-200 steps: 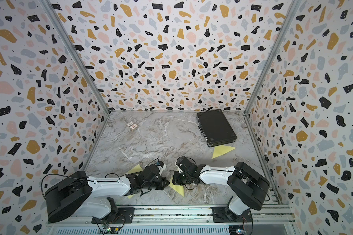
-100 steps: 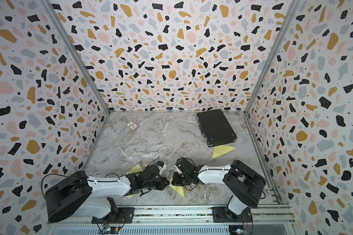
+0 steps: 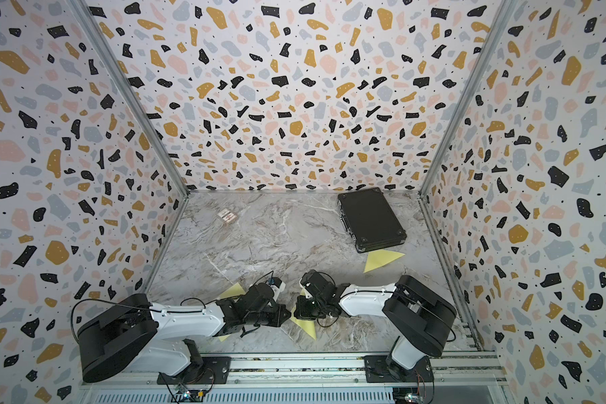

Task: Fold the square paper diagonally
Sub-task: Fold the paper at the center of the board.

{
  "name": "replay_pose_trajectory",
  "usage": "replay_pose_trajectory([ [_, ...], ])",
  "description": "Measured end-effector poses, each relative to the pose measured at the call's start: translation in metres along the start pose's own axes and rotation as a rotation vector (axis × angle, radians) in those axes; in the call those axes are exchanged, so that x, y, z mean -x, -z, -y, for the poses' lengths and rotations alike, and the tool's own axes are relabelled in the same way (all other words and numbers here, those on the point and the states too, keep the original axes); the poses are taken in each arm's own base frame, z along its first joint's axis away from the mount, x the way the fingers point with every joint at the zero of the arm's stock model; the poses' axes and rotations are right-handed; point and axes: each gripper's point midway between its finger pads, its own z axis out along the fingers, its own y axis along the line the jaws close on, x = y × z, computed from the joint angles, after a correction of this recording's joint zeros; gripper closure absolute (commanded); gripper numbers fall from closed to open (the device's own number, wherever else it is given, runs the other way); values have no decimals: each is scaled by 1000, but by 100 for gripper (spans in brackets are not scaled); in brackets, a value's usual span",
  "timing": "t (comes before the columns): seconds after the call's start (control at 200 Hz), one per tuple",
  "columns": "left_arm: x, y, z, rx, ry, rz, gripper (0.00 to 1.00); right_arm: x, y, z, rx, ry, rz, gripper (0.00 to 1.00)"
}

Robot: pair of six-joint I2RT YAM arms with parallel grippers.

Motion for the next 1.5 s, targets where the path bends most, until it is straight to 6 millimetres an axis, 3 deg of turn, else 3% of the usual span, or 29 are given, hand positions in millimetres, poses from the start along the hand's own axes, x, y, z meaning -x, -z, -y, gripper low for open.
replay_pose_trajectory([
  [0.35, 0, 0, 0, 3, -3, 3, 100, -2, -2, 3, 0, -5, 1, 100],
  [0.596, 1, 0, -1, 9, 0, 9, 100, 0, -2, 0, 20, -11, 8, 71],
  [0.861, 1, 7, -9, 56, 22, 29, 100, 1, -1, -5, 40, -5, 14, 66],
  [1.051, -2, 14, -15, 70, 64, 48, 100, 0, -1, -5, 48, -5, 10, 67],
  [1.231, -2, 12, -12, 49, 95, 46, 100, -2, -2, -1, 33, -14, 11, 83],
  [1.502, 0, 12, -5, 17, 109, 50, 100, -2, -1, 6, 2, -25, 17, 95],
])
